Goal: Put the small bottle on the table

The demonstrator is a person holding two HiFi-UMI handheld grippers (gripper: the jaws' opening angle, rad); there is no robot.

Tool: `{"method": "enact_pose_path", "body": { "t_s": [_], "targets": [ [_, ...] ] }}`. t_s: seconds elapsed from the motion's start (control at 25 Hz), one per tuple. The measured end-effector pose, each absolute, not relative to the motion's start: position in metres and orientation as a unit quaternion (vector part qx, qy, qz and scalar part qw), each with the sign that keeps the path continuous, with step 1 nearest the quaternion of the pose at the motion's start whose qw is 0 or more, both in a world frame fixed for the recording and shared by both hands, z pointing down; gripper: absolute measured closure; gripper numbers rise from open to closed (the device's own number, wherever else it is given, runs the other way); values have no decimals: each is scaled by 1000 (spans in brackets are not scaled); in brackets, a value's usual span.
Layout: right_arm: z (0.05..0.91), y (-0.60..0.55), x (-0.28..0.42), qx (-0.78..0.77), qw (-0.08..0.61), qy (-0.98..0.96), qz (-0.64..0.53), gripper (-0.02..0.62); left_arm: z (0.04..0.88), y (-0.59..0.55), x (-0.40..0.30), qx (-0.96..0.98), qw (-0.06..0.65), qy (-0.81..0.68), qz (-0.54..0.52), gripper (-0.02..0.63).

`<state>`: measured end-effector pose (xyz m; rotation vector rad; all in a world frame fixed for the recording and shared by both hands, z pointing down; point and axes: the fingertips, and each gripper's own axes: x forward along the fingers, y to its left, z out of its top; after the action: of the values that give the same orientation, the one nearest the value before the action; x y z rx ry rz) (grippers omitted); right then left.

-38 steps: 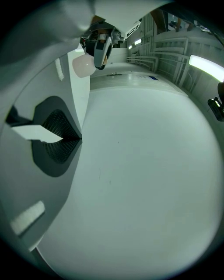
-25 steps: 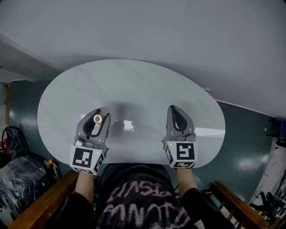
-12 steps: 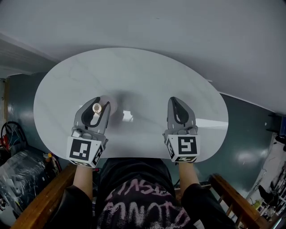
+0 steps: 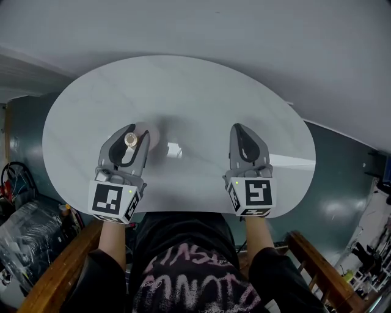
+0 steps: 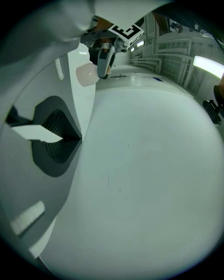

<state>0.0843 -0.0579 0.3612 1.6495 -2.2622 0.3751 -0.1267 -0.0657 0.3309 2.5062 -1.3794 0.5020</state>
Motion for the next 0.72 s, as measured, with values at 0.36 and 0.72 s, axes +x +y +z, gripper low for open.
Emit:
{"method": "enact_pose_path", "body": {
  "t_s": [0.36, 0.72],
  "targets": [
    [374, -65, 77, 570, 159, -794, 138, 586, 341, -75, -127, 855, 125, -472, 175, 477],
    [383, -72, 74, 569, 152, -793, 158, 585, 352, -84, -126, 857, 129, -467, 175, 477]
  ]
}}
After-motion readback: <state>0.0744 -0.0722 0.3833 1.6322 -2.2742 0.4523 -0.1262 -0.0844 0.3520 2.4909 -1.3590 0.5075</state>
